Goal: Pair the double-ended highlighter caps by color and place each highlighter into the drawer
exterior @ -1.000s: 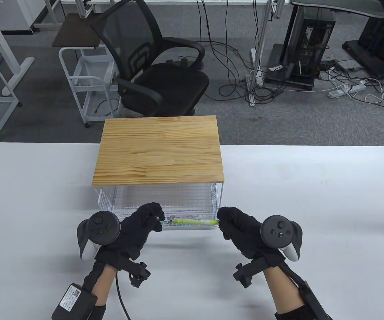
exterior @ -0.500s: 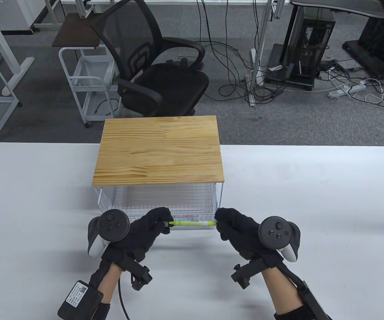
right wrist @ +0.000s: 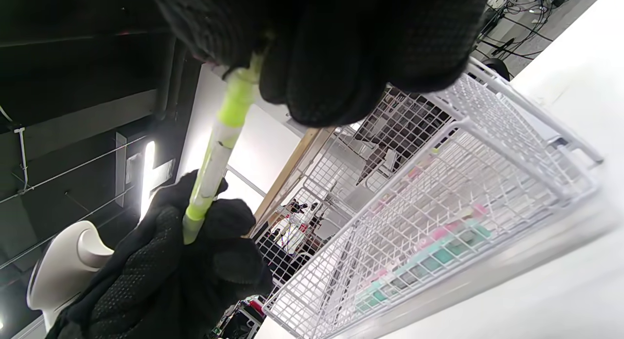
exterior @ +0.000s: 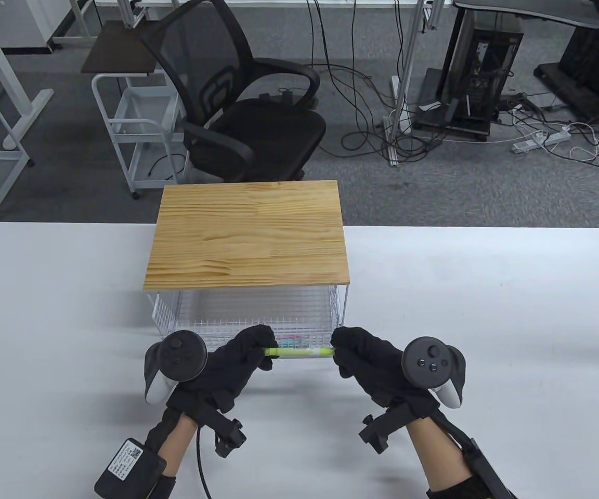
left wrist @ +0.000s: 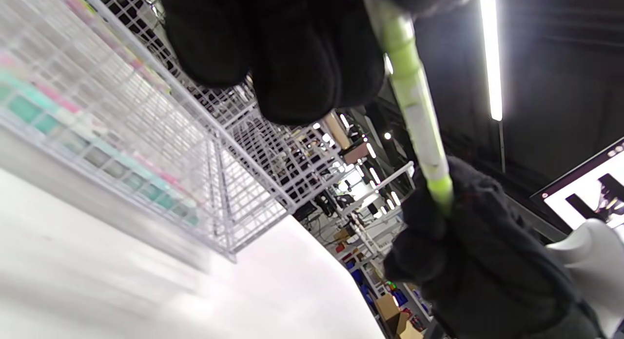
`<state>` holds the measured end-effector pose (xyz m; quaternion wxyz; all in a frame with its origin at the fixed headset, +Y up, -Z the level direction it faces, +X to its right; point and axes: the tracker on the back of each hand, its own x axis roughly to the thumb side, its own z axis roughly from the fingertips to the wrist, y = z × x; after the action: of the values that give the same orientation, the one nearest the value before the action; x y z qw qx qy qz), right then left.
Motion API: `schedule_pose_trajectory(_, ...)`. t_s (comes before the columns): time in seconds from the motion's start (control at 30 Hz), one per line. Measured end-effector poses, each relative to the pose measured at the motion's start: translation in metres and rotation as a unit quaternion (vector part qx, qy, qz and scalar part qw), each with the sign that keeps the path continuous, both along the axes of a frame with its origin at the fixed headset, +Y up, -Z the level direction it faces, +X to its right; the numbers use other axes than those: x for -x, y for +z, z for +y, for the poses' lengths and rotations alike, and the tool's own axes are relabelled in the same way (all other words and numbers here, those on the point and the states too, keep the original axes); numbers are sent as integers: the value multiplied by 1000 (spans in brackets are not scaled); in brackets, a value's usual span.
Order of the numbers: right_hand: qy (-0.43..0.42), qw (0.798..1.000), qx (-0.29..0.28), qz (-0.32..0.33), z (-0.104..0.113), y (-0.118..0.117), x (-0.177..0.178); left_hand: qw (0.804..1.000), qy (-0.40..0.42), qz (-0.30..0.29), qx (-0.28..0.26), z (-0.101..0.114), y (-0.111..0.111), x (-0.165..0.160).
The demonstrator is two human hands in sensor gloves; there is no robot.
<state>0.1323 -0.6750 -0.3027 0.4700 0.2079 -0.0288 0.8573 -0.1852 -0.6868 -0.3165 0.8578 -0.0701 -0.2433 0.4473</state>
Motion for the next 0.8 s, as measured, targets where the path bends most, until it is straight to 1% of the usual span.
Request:
schedule_pose_trajectory(0.33,15,1000,-10,11,2,4,7,998,23,46,-41,3,7,-4)
schedule_pose_trajectory(0.53,7,1000,-11,12,-2,2,9,997,22,42,-56,12,11,-5)
schedule_pose_trajectory(0.8,8,1000,-22,19,-1,6,13,997,16,42,-66,17,14,-4)
